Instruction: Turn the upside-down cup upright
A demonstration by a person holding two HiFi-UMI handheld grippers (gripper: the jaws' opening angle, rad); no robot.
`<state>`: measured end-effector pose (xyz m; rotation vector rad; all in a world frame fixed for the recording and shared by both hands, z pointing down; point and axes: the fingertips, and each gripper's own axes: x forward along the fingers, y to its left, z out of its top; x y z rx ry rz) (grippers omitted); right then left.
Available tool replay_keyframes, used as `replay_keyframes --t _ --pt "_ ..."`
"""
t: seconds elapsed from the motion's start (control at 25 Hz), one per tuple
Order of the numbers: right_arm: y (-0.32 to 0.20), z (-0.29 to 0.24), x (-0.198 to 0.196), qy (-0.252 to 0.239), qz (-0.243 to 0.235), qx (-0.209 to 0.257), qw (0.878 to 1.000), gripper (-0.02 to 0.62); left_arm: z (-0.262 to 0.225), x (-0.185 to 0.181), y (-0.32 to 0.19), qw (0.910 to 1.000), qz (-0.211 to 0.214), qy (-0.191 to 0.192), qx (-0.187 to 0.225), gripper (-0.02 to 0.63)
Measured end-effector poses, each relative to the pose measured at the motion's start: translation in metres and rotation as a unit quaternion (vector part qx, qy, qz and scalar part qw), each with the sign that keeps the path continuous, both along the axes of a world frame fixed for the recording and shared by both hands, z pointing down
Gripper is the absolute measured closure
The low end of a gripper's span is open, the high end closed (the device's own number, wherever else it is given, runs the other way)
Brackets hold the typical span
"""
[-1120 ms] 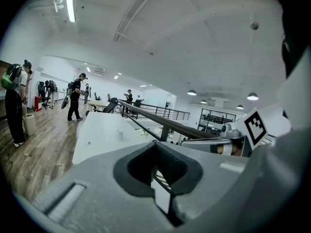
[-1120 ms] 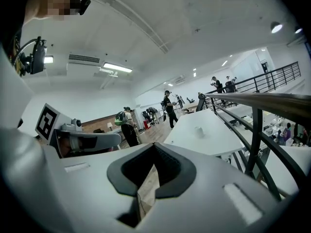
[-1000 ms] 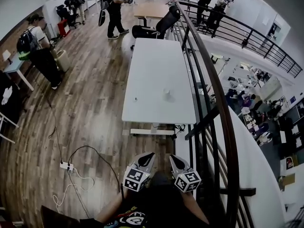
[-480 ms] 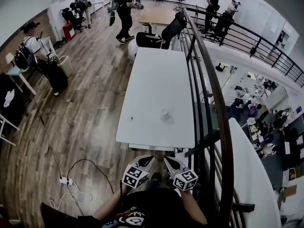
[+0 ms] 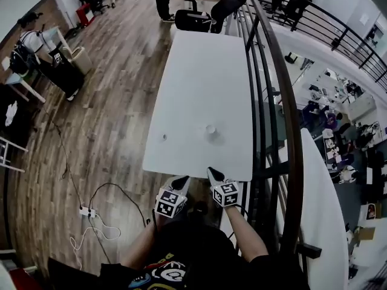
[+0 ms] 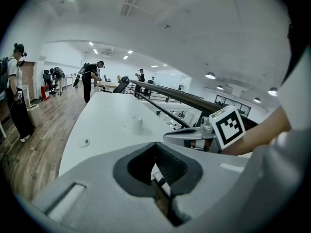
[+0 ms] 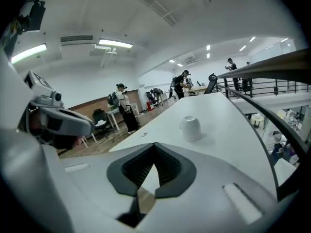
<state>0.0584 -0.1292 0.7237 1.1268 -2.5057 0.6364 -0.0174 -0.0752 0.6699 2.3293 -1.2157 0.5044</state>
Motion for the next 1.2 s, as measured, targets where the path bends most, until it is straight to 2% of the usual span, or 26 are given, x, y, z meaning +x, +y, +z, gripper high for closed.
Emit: replay_keyframes --t 0.12,0.24,0.28,0.4,0.48,0.52,0.6,0.72,0.88,1.08,1.16,1.2 --pt "-0.048 0.019 0.002 0.038 0.012 0.013 0.999 0.59 0.007 -0.013 -0.035 0.9999 -0.01 -0.005 0.0 0.601" --pt "-0.098 0.044 0.0 0.072 0.015 0.016 0.997 0.512 0.016 -0.022 -0.071 0.9999 -0.011 -0.008 0.003 0.601" --pt "-0.116 0.054 0.0 0.087 0.022 0.015 0.996 0.476 0.018 -0.024 -0.079 0.9999 -0.01 -0.005 0.0 0.601" --pt "-0.151 0.089 0.003 0.123 0.053 -0.008 0.991 0.3 0.03 -0.032 -0.083 0.9997 -0.002 0.001 -0.025 0.601" --pt "-0.165 0.108 -0.001 0.143 0.057 -0.021 0.988 0.193 0.037 -0.039 -0.084 0.9992 0.004 0.003 -0.041 0.601" --pt "-0.172 0.115 -0.006 0.151 0.053 -0.024 0.987 0.161 0.04 -0.043 -0.087 0.9988 0.007 0.005 -0.048 0.601" --pt "-0.186 0.126 -0.016 0.152 0.047 -0.031 0.987 0.156 0.046 -0.05 -0.1 0.9983 0.014 0.007 -0.057 0.601" --pt "-0.198 0.141 -0.021 0.165 0.061 -0.051 0.983 0.146 0.051 -0.057 -0.123 0.9979 0.028 0.008 -0.058 0.601" --pt "-0.196 0.14 -0.022 0.193 0.044 -0.043 0.979 0.21 0.048 -0.049 -0.155 0.9969 0.055 0.011 -0.056 0.601" --pt "-0.185 0.133 -0.025 0.193 0.009 -0.016 0.981 0.212 0.058 -0.02 -0.202 0.9907 0.111 -0.055 -0.056 0.598" --pt "-0.179 0.128 -0.029 0.19 -0.008 -0.014 0.982 0.212 0.069 0.006 -0.215 0.9822 0.155 -0.082 -0.067 0.457" --pt "-0.176 0.126 -0.031 0.193 -0.019 -0.014 0.981 0.212 0.078 0.019 -0.218 0.9754 0.181 -0.104 -0.072 0.414"
